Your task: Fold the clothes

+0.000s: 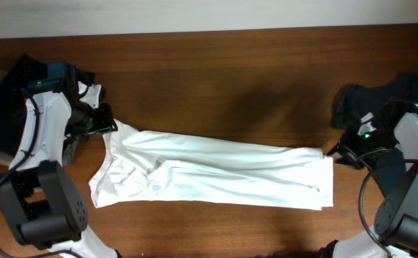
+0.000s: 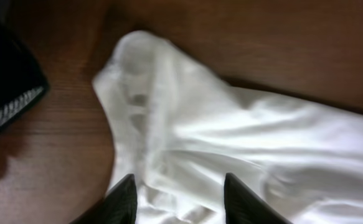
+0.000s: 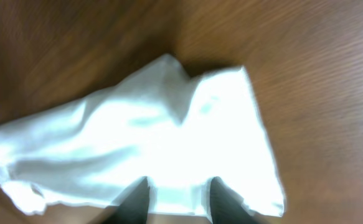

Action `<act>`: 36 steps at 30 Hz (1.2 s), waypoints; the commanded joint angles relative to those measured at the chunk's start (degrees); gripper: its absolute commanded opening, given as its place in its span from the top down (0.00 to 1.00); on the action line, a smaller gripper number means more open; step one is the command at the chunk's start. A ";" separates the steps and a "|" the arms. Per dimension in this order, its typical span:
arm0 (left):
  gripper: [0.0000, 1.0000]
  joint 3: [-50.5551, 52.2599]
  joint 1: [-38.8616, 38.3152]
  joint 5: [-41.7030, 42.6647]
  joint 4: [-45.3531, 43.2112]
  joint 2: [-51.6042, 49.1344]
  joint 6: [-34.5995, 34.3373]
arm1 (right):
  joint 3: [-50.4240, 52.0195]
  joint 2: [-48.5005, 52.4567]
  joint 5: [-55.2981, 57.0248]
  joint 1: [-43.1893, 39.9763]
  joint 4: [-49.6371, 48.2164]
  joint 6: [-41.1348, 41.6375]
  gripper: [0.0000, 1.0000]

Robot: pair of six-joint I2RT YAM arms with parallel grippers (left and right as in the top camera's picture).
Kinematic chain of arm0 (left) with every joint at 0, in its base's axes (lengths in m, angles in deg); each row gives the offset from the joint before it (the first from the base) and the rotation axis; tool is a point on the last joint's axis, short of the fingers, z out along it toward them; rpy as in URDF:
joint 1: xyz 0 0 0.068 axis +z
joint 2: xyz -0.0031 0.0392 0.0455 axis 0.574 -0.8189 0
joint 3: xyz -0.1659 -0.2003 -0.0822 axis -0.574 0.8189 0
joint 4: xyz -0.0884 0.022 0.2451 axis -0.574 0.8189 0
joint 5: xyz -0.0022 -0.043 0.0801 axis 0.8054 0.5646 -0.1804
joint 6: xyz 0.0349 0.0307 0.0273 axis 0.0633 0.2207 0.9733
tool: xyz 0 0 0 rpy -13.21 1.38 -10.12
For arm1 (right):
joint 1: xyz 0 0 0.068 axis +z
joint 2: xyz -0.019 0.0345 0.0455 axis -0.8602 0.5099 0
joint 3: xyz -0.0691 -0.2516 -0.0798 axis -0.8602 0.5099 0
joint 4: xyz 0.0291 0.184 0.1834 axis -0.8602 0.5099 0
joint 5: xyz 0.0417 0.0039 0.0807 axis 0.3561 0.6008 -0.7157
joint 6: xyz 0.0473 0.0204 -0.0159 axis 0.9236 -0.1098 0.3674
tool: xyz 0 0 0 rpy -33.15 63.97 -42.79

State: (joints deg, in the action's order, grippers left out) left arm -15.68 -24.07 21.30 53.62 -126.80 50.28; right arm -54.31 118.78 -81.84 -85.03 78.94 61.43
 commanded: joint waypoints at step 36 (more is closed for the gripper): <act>0.37 -10.43 -10.38 -2.78 -5.14 -0.17 -0.37 | 1.18 5.77 -2.80 -2.45 -14.43 -10.19 0.13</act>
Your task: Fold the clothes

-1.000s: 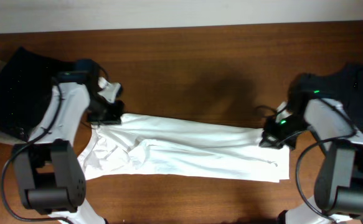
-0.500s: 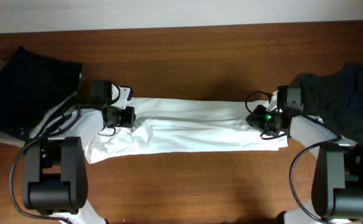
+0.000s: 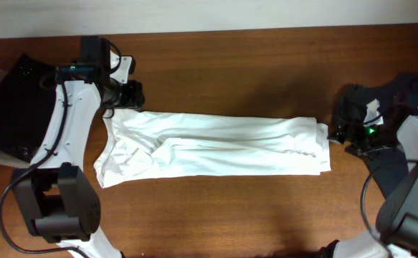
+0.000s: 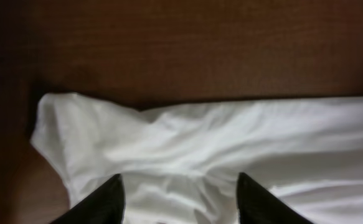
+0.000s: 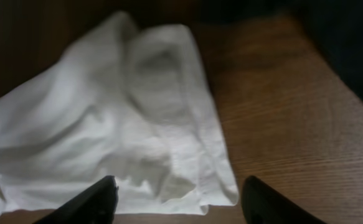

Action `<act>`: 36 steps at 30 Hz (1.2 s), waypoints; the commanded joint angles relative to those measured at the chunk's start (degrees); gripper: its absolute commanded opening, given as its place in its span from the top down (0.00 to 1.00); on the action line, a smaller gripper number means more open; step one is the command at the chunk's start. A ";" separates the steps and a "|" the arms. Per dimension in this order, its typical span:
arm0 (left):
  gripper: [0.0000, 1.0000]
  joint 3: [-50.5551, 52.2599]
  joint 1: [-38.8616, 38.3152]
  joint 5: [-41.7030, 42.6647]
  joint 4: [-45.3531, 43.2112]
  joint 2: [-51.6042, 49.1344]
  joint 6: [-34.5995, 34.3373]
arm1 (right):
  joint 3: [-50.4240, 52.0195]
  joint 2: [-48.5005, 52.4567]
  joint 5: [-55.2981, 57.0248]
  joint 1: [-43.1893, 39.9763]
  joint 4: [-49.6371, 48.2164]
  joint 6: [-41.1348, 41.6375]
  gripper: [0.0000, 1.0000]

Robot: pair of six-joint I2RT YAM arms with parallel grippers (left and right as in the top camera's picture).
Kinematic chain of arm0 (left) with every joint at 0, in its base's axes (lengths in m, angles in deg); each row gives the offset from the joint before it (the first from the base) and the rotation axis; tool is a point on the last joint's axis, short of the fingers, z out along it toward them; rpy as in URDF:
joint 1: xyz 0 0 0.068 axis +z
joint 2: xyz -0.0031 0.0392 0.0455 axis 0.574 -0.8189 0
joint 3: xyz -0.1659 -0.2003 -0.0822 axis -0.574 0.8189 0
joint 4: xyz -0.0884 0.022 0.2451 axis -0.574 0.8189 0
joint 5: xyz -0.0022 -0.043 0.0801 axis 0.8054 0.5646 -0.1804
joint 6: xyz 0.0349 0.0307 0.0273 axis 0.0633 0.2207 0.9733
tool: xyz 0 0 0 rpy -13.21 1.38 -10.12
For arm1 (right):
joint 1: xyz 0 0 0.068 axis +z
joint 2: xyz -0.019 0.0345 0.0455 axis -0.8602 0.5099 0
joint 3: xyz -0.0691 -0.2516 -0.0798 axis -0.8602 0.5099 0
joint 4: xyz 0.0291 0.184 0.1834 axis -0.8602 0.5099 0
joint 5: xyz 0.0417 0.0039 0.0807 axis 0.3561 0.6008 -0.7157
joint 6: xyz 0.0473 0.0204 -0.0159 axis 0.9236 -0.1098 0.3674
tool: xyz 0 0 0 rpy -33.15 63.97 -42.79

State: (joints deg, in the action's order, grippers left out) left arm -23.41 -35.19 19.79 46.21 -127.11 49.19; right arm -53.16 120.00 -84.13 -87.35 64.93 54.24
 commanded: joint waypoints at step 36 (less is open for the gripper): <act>0.33 -6.29 7.85 -5.07 17.03 20.59 1.31 | -11.34 4.70 10.80 43.04 -2.78 23.93 0.96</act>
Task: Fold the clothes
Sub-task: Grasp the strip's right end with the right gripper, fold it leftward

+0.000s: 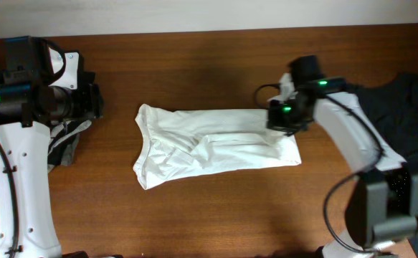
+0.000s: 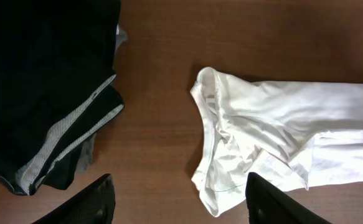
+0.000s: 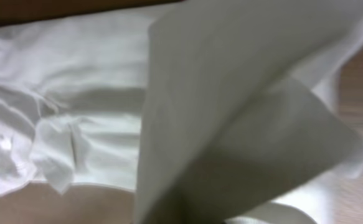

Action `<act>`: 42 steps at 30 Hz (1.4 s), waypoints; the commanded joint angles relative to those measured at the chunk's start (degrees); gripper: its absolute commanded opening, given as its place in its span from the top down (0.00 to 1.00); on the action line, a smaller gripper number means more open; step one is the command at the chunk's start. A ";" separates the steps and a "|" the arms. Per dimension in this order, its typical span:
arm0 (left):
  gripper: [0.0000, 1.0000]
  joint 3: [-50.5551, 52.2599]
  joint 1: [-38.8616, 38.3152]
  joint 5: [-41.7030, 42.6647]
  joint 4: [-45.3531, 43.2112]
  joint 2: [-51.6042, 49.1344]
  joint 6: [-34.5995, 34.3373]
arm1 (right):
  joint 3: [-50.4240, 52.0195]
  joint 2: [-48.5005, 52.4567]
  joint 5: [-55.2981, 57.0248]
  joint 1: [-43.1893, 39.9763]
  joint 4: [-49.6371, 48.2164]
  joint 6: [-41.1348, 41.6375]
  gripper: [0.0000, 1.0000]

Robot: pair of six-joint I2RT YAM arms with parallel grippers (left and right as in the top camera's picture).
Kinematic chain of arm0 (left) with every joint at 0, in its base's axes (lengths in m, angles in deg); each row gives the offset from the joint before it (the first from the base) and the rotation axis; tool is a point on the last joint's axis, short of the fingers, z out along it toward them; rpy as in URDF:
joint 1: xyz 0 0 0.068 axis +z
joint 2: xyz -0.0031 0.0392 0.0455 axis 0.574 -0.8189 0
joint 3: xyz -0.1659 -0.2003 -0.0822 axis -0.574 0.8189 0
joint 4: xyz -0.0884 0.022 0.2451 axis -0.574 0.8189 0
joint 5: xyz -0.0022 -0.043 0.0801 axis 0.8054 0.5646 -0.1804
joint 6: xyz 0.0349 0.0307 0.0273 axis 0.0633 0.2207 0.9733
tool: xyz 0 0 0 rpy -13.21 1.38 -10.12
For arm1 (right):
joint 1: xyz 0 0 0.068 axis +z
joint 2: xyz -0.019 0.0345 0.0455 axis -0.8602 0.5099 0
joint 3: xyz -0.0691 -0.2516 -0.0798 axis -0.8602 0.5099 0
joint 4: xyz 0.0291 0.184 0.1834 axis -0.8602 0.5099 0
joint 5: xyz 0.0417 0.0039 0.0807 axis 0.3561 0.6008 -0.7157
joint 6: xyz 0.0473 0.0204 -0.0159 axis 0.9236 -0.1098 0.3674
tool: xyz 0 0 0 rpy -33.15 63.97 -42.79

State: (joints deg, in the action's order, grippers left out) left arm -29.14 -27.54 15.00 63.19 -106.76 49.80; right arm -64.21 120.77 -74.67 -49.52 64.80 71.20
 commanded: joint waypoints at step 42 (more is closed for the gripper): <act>0.32 -0.46 0.20 -0.15 0.04 0.20 0.72 | 0.81 15.34 -16.65 24.90 -8.74 4.92 0.96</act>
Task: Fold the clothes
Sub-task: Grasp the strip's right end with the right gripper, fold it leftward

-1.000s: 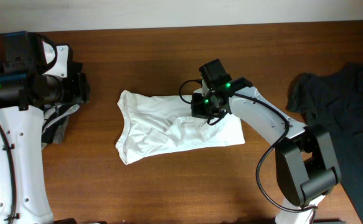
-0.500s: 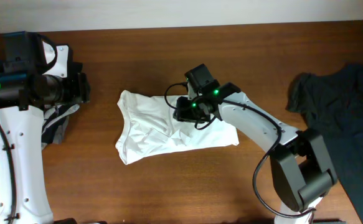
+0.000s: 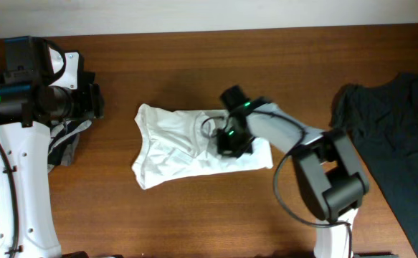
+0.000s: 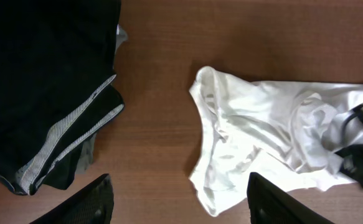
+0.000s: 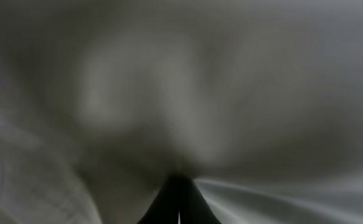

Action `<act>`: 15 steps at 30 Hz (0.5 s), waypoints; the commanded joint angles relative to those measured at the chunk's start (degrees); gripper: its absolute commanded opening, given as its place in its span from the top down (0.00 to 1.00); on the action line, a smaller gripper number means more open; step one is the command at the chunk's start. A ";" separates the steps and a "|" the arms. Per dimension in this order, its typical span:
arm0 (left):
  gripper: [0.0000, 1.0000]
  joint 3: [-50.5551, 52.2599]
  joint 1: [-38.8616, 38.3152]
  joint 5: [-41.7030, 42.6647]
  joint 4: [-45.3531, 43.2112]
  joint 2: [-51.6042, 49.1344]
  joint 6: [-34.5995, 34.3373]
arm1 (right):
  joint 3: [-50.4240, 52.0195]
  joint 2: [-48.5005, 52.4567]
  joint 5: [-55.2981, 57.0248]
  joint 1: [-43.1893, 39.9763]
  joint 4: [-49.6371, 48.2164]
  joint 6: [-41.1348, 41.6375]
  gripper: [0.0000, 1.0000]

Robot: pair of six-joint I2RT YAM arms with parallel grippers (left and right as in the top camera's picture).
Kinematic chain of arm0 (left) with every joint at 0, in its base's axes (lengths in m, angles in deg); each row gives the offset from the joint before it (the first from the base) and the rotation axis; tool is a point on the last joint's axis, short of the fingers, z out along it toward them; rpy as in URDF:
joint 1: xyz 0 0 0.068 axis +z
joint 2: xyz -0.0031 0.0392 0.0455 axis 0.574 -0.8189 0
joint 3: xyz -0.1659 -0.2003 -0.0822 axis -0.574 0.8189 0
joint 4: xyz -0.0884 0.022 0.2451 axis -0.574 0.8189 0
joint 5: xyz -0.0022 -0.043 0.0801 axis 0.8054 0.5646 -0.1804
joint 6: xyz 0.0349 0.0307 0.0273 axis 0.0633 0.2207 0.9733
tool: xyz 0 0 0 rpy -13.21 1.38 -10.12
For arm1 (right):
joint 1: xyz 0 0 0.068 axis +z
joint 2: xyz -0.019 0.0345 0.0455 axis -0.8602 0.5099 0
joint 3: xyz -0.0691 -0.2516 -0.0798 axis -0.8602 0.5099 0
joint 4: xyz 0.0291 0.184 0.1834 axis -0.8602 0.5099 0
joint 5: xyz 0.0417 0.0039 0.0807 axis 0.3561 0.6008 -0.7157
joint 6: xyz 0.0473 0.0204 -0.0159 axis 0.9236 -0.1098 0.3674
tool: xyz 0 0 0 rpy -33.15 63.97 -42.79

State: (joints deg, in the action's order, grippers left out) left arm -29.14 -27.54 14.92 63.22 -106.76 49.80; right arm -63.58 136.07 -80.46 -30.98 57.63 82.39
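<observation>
A white garment [image 3: 173, 143] lies crumpled in the middle of the brown table [image 3: 194, 64], with its right part doubled over to the left. My right gripper [image 3: 228, 140] rests low on that doubled part, shut on the white cloth. In the right wrist view the cloth fills the frame and the fingertips [image 5: 179, 190] are pressed together. My left gripper [image 4: 180, 183] hangs high at the table's left, open and holding nothing. From there the white garment [image 4: 262, 124] shows to the right of it.
A black garment with grey striped trim [image 4: 44, 93] lies at the left edge under the left arm [image 3: 22, 143]. A dark garment [image 3: 399, 143] is spread at the right edge. The table's far edge [image 3: 209, 30] meets a pale wall.
My right gripper has moved left, from the garment's right end to near its middle, with the cloth still in it. The garment's right edge now lies further left. The left arm has not moved.
Both grippers were at the two ends of the long white garment, stretched across the table. Then they held it a little further back. Then the left gripper was up and open at the left, and the right carried its end leftward, now over the middle.
</observation>
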 commanded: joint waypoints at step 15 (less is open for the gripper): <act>0.32 -0.46 0.20 -0.07 -0.22 0.20 0.70 | -4.04 -5.20 -0.55 -3.65 -5.75 -0.15 0.96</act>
State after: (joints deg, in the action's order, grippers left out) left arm -29.14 -27.54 14.89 63.15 -106.76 49.80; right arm -67.49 129.07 -83.50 -36.27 53.13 77.16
